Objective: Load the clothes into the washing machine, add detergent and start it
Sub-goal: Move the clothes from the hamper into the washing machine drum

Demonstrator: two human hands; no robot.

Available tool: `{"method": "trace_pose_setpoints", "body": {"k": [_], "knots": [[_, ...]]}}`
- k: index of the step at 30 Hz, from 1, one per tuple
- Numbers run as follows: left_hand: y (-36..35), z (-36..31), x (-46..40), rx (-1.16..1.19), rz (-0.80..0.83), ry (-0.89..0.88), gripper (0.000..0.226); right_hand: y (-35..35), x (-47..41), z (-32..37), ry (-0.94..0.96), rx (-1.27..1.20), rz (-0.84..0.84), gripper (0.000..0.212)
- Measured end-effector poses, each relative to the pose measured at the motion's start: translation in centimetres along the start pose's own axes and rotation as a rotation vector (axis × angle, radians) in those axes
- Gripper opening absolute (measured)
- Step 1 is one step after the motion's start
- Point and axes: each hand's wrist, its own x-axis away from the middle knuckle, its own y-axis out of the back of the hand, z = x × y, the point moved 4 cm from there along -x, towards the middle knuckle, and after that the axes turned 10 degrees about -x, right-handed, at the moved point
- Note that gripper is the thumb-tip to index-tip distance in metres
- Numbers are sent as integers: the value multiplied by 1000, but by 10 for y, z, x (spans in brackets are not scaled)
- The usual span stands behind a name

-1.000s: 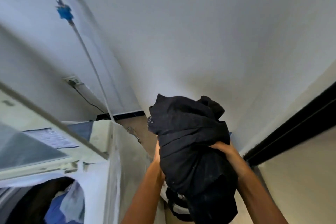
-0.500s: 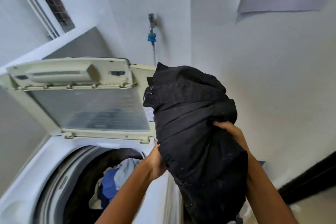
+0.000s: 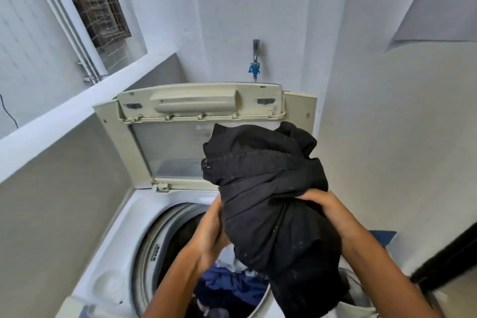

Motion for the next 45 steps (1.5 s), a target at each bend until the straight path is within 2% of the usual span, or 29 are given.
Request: {"method": "trace_pose_setpoints", "body": {"k": [4, 8, 10, 14, 20, 25, 29, 33, 35, 37, 42, 43, 45], "knots": [[72, -20, 4, 19, -31, -63, 55, -37, 1, -24, 71, 40, 17, 47], [122, -68, 24, -26, -70, -330, 64, -73, -3, -42, 117, 144, 0, 70], [136, -89, 37, -61, -40, -427, 65, -92, -5, -49, 163, 200, 1, 68], [152, -118, 54, -158, -34, -604, 38, -136, -10, -52, 268, 330, 66, 64], [179, -142, 50, -95, -292, -778, 7, -185, -26, -57, 424, 504, 138, 60], [197, -164, 48, -73, -484, -895, 15, -211, -52, -62, 491, 693, 194, 62], [210, -172, 38, -157, -568, -952, 15, -213, -80, -75, 385, 831, 249, 71], [211, -167, 23, -223, -575, -941, 17, -205, -94, -91, 305, 806, 313, 62], [209, -159, 16, -245, -537, -911, 13, -196, -99, -98, 286, 800, 284, 64], [204, -147, 7, -313, -412, -827, 7, -183, -103, -104, 295, 784, 222, 67], [188, -92, -23, -615, 32, -468, 56, -150, -95, -120, 392, 790, 81, 37], [184, -79, -28, -646, 57, -418, 60, -142, -92, -124, 384, 793, 73, 36], [177, -61, -34, -684, 9, -357, 50, -125, -87, -130, 325, 794, 53, 37]]}}
